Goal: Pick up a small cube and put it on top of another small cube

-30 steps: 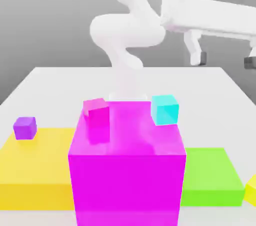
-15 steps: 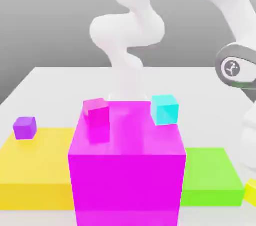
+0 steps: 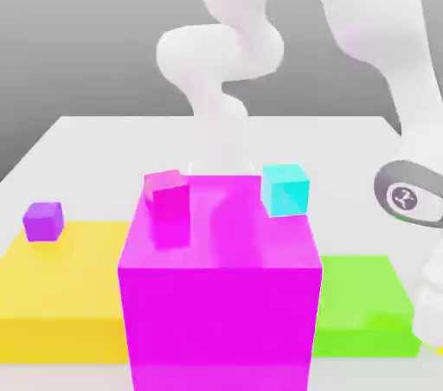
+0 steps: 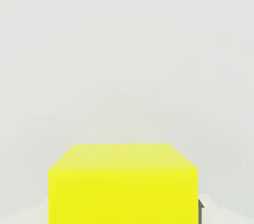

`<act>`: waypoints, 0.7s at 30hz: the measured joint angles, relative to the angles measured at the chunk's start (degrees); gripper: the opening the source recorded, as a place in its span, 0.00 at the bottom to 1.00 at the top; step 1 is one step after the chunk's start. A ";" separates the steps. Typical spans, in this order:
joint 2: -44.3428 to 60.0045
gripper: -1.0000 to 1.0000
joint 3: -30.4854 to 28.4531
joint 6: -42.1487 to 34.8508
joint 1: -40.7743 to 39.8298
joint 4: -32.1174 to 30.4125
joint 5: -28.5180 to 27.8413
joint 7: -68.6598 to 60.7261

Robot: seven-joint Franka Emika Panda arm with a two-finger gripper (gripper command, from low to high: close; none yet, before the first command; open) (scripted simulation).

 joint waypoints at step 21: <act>-29.52 0.00 -13.59 -28.92 -30.51 0.08 16.93 -21.68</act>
